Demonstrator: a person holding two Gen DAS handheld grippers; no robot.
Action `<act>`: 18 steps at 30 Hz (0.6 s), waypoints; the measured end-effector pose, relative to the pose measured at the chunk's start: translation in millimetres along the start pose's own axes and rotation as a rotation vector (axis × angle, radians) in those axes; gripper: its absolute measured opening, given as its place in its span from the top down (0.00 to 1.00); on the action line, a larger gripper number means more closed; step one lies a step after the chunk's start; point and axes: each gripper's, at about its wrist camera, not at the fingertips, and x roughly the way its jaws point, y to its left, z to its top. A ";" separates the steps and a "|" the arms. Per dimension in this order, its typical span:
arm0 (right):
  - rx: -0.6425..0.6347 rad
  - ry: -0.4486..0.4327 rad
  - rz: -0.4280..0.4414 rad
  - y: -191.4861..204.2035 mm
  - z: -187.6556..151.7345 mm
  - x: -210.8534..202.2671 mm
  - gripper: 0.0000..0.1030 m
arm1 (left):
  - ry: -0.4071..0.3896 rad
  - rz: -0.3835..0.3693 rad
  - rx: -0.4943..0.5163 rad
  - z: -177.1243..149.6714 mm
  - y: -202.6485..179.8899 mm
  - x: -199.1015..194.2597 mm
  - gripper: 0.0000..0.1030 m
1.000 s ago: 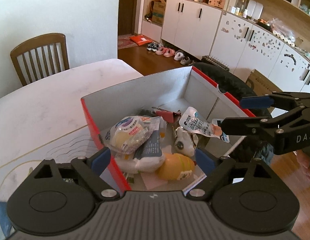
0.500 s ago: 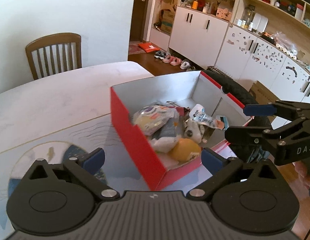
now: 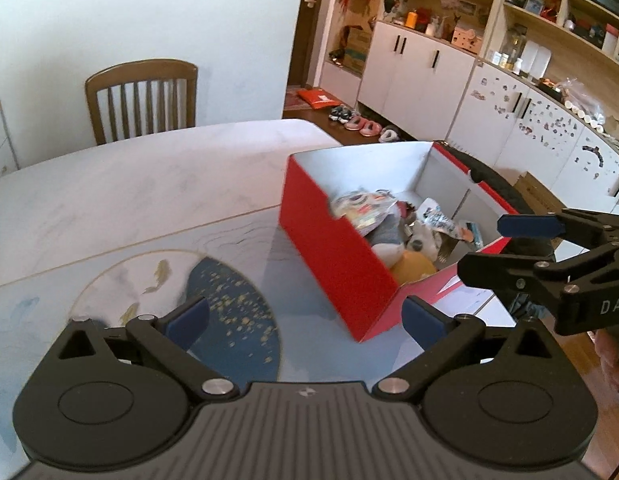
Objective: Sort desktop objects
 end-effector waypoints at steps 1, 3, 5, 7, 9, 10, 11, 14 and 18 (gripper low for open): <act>0.001 -0.001 -0.002 4.1 -0.3 0.4 0.05 | 0.001 0.007 0.000 -1.6 3.2 -2.0 0.00; 0.001 -0.001 -0.010 12.2 -0.9 1.1 0.05 | 0.000 0.015 -0.001 -4.7 9.5 -5.3 0.00; 0.002 -0.001 -0.018 18.5 -1.6 1.8 0.05 | 0.001 0.020 0.001 -7.1 14.9 -8.6 0.00; 0.005 -0.003 -0.027 25.0 -2.8 2.0 0.05 | 0.001 0.023 0.006 -9.3 19.8 -11.9 0.00; 0.007 -0.005 -0.037 30.2 -3.9 2.1 0.05 | -0.003 0.033 0.013 -11.0 23.4 -14.7 0.00; 0.008 -0.006 -0.042 32.7 -4.2 2.3 0.05 | -0.004 0.037 0.018 -12.1 25.1 -16.1 0.00; 0.010 -0.007 -0.046 34.5 -4.6 2.4 0.05 | -0.005 0.040 0.021 -13.1 26.8 -17.3 0.00; 0.015 -0.007 -0.059 40.9 -5.8 3.4 0.05 | -0.006 0.044 0.032 -15.5 31.6 -20.7 0.00; 0.012 -0.008 -0.089 50.4 -7.5 5.9 0.05 | -0.005 0.048 0.040 -17.8 38.9 -23.4 0.00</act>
